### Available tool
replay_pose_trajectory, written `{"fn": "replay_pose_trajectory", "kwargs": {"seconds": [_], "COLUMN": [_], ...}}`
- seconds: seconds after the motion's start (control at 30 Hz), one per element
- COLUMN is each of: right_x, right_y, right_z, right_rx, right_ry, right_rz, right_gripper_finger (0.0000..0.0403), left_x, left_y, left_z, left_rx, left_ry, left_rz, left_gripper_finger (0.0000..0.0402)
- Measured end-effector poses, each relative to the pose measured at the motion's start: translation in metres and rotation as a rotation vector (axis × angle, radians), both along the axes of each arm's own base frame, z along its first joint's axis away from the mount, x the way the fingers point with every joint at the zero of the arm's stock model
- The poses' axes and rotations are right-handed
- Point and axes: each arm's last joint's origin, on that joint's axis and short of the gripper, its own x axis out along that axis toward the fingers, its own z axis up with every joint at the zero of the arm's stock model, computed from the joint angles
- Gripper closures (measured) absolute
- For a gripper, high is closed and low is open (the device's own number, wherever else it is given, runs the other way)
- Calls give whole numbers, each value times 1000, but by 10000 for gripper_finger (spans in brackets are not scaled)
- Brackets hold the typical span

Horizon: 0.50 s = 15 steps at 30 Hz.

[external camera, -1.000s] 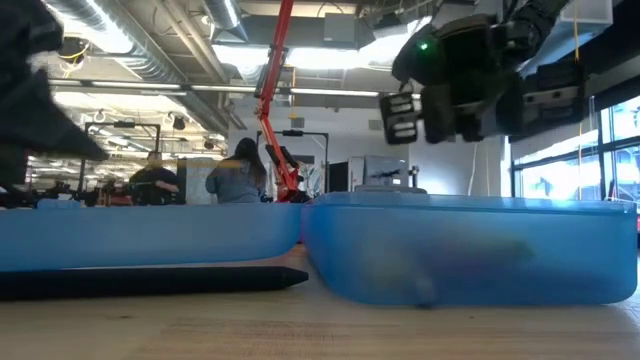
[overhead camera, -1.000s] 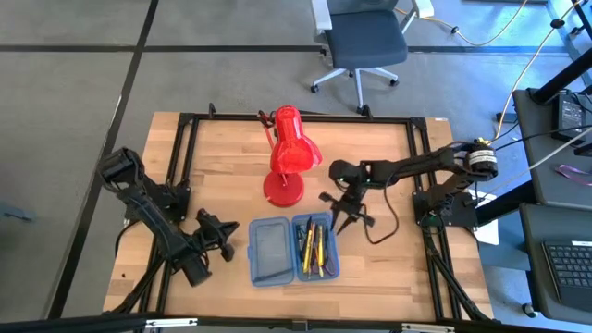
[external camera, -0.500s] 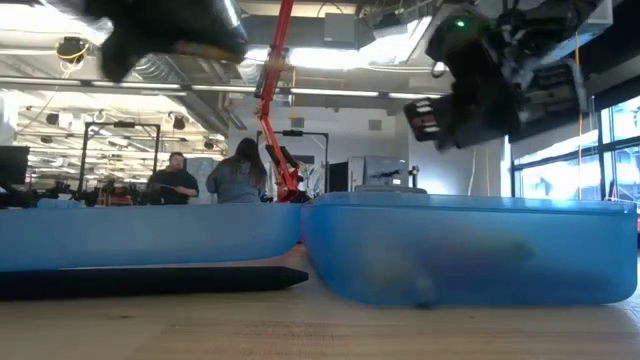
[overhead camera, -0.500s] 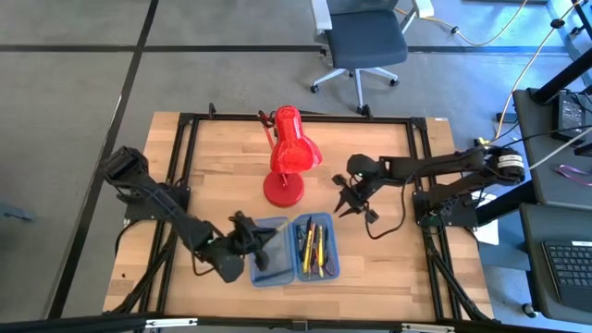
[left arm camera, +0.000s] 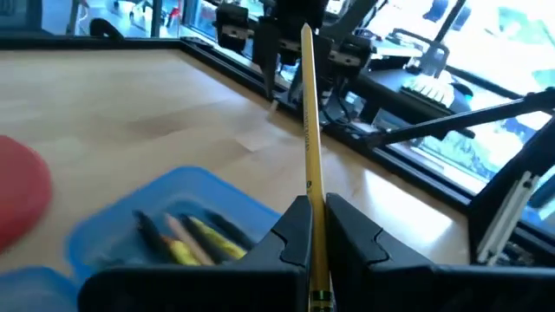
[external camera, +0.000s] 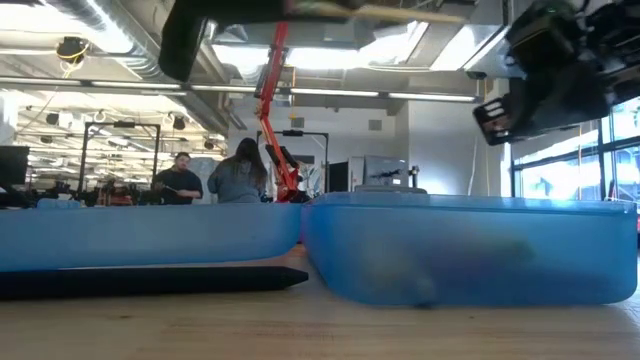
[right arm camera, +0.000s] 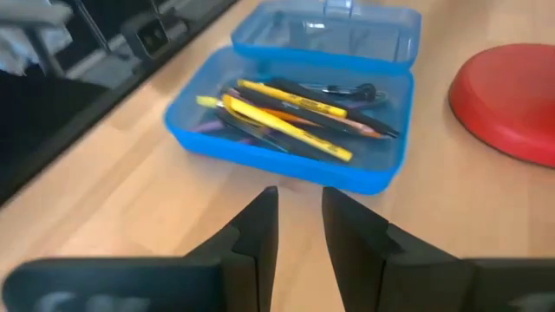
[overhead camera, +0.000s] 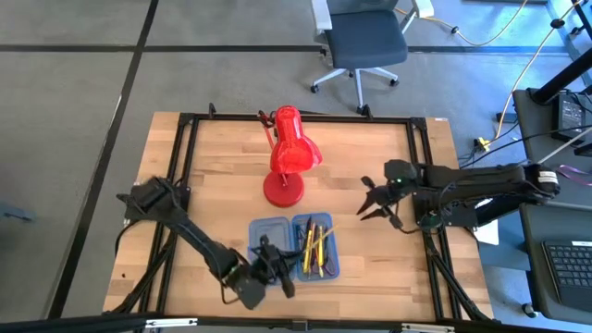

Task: Pick & place school supplies into a supply box
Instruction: Put the yellow pencil into the blue supply box

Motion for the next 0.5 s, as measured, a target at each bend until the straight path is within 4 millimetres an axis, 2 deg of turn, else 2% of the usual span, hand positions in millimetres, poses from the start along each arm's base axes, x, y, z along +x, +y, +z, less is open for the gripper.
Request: {"fn": "replay_pose_trajectory", "kwargs": {"seconds": [0.17, 0.3, 0.5], "right_x": [-17, -24, -28], "right_y": [8, 14, 24], "right_z": [-3, -6, -7], "right_rx": [71, 116, 134], "right_ry": [-30, -36, -27], "right_rz": [-14, 1, 60], "right_gripper_finger": [306, 306, 306], "left_x": [26, 43, 57], "left_y": [-23, -31, -37], "left_z": [-9, -21, -43], "left_rx": [-31, -40, -80], "left_ry": [-68, -105, -108], "left_rz": [94, 174, 177], "left_gripper_finger": [393, 393, 393]}}
